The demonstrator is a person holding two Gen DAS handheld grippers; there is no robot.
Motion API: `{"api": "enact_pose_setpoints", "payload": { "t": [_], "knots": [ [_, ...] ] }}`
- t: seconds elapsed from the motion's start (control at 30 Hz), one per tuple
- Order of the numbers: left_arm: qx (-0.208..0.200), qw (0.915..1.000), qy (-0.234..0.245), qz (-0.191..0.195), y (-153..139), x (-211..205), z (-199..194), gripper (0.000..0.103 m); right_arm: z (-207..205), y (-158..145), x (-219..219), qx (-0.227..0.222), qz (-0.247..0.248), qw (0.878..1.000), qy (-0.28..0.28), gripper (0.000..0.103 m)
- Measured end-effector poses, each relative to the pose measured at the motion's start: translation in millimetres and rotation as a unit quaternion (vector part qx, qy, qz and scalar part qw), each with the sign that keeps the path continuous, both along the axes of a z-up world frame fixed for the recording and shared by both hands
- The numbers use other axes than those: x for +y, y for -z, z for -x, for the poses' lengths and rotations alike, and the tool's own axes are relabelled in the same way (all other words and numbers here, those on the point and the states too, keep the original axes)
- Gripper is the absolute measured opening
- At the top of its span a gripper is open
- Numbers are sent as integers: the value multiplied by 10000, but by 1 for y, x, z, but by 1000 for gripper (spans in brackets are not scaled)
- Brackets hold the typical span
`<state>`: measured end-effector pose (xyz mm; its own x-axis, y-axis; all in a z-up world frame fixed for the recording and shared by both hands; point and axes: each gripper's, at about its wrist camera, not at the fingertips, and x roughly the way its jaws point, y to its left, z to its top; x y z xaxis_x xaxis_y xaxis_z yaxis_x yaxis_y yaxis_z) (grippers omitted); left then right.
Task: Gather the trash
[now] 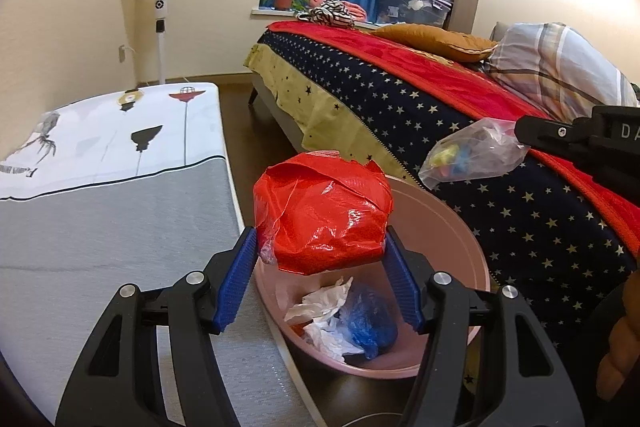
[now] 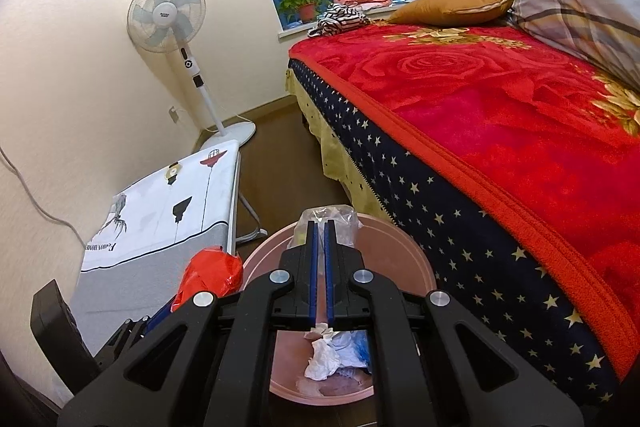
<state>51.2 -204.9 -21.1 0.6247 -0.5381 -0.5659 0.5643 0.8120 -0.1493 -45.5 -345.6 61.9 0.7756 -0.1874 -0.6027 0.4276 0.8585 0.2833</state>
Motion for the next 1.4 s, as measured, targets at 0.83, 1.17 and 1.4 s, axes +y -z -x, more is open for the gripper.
{"api": "enact_pose_setpoints", "payload": {
  "t": [0.83,1.17,1.4],
  "knots": [
    [-113,9973,-693,-193,-18,59,11,87,27,-12,21,-56,162,9995,-271,98],
    [-251,9863,-1624,-125,-42,139,39,92,39,-11,88,-52,320,9933,-1107,98],
    [-332,9779,-2057,-196,-54,169,70,95,50,-5,129,48,618,9893,-1323,98]
  ]
}}
